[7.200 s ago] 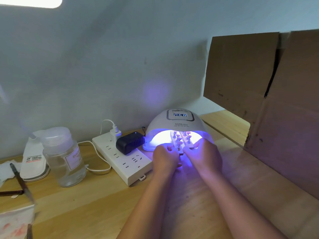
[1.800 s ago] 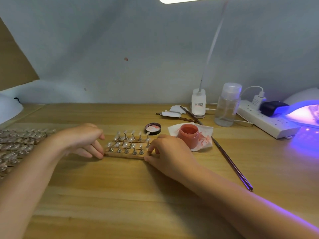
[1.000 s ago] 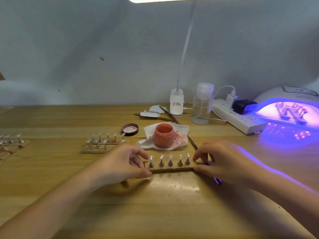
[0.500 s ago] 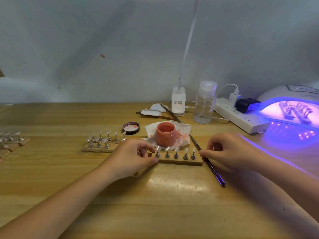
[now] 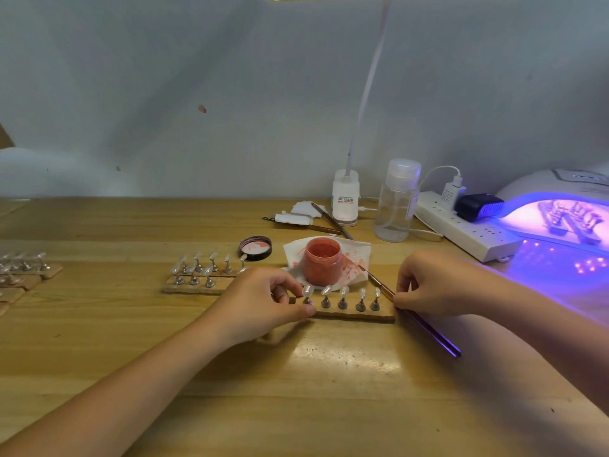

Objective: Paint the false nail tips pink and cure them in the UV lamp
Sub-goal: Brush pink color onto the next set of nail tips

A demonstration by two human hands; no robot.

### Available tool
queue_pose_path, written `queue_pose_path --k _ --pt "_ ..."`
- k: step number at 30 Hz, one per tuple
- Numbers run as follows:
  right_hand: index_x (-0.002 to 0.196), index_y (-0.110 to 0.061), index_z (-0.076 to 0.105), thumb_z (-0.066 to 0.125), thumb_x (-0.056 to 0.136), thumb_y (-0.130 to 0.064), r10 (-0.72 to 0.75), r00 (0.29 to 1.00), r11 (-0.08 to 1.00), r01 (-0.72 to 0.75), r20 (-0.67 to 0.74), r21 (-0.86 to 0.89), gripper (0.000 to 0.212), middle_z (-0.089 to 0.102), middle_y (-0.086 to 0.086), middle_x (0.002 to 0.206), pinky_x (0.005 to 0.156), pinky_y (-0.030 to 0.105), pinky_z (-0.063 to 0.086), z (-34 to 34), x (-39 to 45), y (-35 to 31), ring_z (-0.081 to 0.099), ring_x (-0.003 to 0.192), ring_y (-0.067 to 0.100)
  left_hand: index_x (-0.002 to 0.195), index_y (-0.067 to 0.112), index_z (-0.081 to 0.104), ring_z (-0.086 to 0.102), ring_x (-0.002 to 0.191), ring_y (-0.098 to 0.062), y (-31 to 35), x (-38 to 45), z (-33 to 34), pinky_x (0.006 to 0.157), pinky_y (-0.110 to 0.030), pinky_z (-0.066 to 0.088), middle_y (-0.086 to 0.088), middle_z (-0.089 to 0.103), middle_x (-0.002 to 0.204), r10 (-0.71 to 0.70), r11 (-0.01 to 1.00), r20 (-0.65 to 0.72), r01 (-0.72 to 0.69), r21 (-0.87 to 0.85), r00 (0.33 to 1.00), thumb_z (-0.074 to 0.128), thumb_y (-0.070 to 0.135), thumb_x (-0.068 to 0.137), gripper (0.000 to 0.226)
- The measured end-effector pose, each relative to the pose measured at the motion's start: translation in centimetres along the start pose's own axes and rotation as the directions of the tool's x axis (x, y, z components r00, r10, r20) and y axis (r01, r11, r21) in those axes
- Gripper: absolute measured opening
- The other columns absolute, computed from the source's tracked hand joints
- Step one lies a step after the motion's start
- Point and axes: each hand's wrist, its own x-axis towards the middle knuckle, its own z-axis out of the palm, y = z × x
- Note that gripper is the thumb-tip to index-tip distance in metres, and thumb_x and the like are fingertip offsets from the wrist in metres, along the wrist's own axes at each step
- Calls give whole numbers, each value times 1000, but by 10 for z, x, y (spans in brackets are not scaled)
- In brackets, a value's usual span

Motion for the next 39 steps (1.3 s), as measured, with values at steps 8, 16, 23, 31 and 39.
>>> queue_pose_path --k 8,16,23,31,39 --pt "60 -12 66 67 80 -9 131 969 800 21 -209 600 20 64 -1 50 37 11 36 -7 -19 22 43 32 2 85 38 59 47 58 12 1 2 5 53 -6 36 13 52 73 73 994 -27 -71 79 997 76 32 69 24" --pt "89 -15 69 54 76 -12 -35 999 -260 20 -30 965 20 51 -1 56 35 15 38 -19 -14 13 37 36 3 80 44 55 42 60 7 0 3 9 52 -12 30 22 49 85 59 984 -69 -46 172 996 74 41 69 22" --pt "75 -14 77 60 72 -14 -87 987 -547 63 -132 835 16 67 -5 70 46 15 47 -22 3 -10 57 50 0 82 42 59 41 61 2 -3 4 14 54 -18 27 22 49 83 29 990 -138 -10 140 990 74 44 67 21" --pt "66 -15 60 50 93 -38 184 907 396 285 -380 873 37 37 -10 38 34 14 28 -30 30 -37 33 33 3 84 37 64 43 61 8 -9 5 17 55 -17 27 20 53 87 42 993 -166 -24 111 985 74 44 66 22" --pt "58 -16 51 61 87 -35 16 906 793 246 -424 557 36 48 -10 34 54 21 38 -29 58 -47 46 37 -5 74 43 61 46 51 0 -14 7 14 53 -20 37 15 58 87 37 997 -175 -50 -65 984 76 30 69 20"
